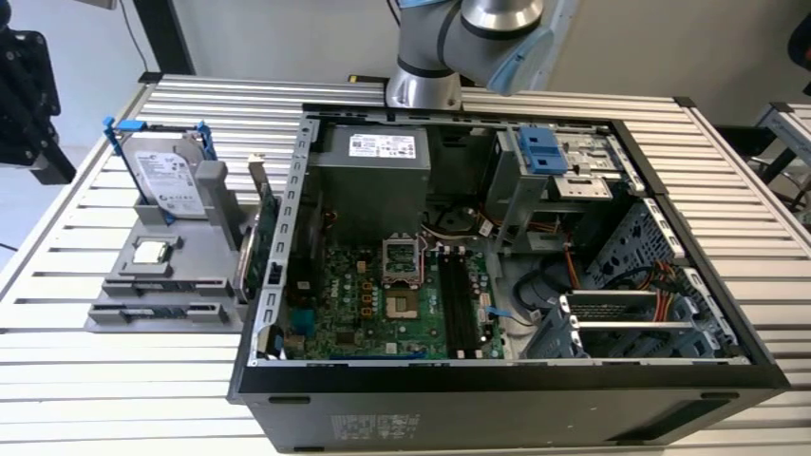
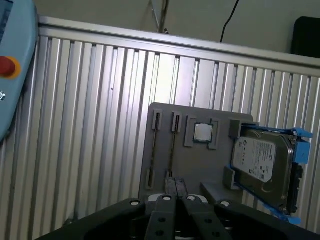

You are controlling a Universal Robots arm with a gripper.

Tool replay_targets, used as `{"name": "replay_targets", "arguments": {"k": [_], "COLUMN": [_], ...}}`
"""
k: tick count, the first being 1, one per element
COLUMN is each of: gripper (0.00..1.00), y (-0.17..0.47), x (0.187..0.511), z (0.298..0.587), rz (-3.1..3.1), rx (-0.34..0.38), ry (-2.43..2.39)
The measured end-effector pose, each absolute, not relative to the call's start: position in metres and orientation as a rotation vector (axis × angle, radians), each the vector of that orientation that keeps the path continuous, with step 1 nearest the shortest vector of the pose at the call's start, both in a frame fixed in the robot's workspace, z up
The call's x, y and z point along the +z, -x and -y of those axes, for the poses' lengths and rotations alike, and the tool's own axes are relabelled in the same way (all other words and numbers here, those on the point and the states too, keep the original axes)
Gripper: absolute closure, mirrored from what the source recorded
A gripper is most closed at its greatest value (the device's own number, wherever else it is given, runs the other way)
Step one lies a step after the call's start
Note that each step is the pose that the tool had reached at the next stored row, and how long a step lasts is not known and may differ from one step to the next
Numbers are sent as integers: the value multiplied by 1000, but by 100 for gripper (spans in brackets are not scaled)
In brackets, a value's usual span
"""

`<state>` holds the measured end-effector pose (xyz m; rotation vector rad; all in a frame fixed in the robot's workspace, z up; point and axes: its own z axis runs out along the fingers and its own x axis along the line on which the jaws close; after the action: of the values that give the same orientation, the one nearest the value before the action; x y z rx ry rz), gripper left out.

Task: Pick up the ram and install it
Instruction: 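Pick up the ram and move it above insertion slot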

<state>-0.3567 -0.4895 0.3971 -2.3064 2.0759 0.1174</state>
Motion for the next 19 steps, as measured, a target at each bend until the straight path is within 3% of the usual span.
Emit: {"name": "replay_targets", "arguments": {"k": [13,14,19], "gripper": [100,0,0], "y": [357,357,357], "x": [385,385,385], "z": [490,490,490], "rz": [-2154,-2154,-2155], "rx": [112,112,110], "ry": [2231,2231,2232]}}
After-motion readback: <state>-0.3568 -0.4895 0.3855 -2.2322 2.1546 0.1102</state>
